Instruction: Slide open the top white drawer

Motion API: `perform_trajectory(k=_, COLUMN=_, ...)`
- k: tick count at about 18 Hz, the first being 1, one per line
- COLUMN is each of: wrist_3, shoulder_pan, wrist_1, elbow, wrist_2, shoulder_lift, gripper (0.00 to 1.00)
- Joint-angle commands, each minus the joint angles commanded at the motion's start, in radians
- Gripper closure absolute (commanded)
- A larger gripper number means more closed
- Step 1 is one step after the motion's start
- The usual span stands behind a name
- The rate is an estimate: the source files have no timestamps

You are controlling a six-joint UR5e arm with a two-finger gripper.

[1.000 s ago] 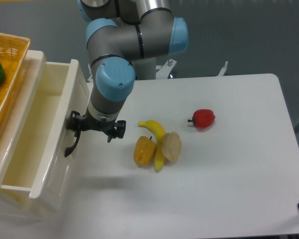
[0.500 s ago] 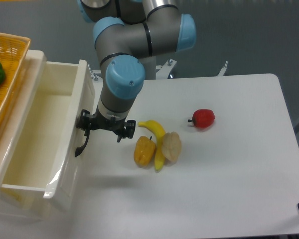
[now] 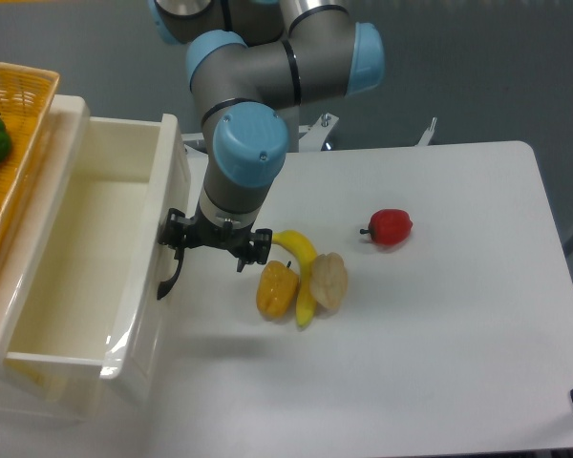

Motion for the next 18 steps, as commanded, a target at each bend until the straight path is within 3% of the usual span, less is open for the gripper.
perform_trajectory(k=18, wrist_3=0.083, shoulder_pan=0.075, wrist_1=0.0, elbow=0.011, wrist_2=0.028, shoulder_lift=-0.005, gripper=0.0)
